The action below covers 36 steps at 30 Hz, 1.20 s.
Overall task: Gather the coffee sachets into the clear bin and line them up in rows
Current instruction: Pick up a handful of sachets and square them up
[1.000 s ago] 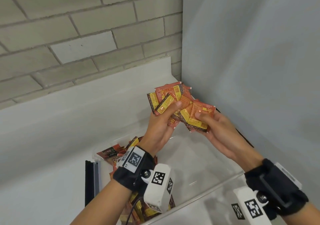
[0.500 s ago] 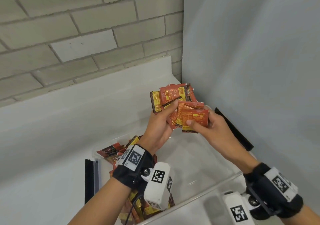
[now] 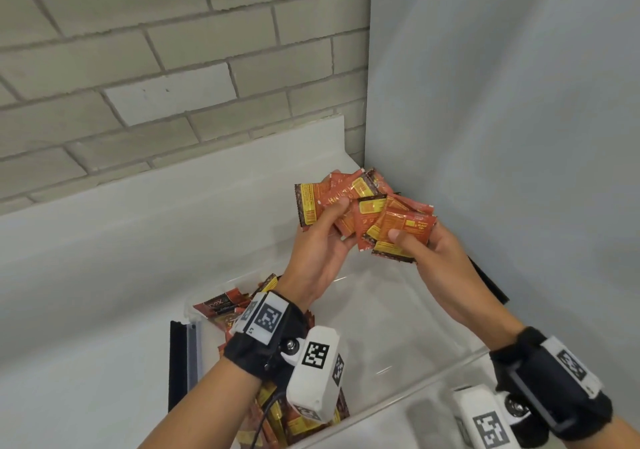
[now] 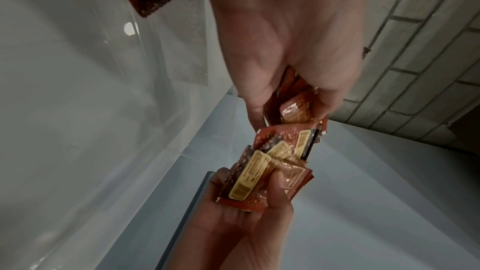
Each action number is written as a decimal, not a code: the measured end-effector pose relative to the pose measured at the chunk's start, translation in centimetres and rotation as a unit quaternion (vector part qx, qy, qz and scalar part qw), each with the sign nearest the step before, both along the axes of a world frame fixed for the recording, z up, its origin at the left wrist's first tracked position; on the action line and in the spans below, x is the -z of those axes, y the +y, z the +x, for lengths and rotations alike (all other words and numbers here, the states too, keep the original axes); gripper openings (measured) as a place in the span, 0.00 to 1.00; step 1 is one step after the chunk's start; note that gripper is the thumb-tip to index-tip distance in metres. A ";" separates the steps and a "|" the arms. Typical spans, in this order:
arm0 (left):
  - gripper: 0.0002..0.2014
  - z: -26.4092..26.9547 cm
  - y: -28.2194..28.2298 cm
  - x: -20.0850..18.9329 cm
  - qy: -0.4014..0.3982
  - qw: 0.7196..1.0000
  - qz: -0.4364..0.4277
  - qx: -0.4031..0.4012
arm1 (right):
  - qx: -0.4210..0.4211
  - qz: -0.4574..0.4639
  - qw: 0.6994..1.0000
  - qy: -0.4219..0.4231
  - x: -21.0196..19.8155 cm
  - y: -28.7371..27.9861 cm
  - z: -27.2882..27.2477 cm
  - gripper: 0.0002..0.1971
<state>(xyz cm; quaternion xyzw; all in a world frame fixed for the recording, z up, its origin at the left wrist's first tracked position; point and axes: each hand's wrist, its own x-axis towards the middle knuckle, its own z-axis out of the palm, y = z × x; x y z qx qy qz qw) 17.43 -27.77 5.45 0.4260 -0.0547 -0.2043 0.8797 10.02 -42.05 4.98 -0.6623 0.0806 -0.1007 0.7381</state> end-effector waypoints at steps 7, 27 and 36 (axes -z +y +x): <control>0.14 0.0 0.0 0.1 -0.042 0.998 0.042 -0.002 | 0.038 0.026 0.999 -0.009 -0.5 -0.2 -0.2 0.16; 0.17 -0.4 0.2 -0.2 -0.054 0.996 0.031 0.059 | 0.043 0.069 0.997 0.016 -0.6 -0.1 0.0 0.12; 0.20 -0.3 0.3 -0.2 -0.083 0.994 0.062 0.039 | 0.049 0.066 0.997 -0.001 -0.2 -0.2 0.2 0.16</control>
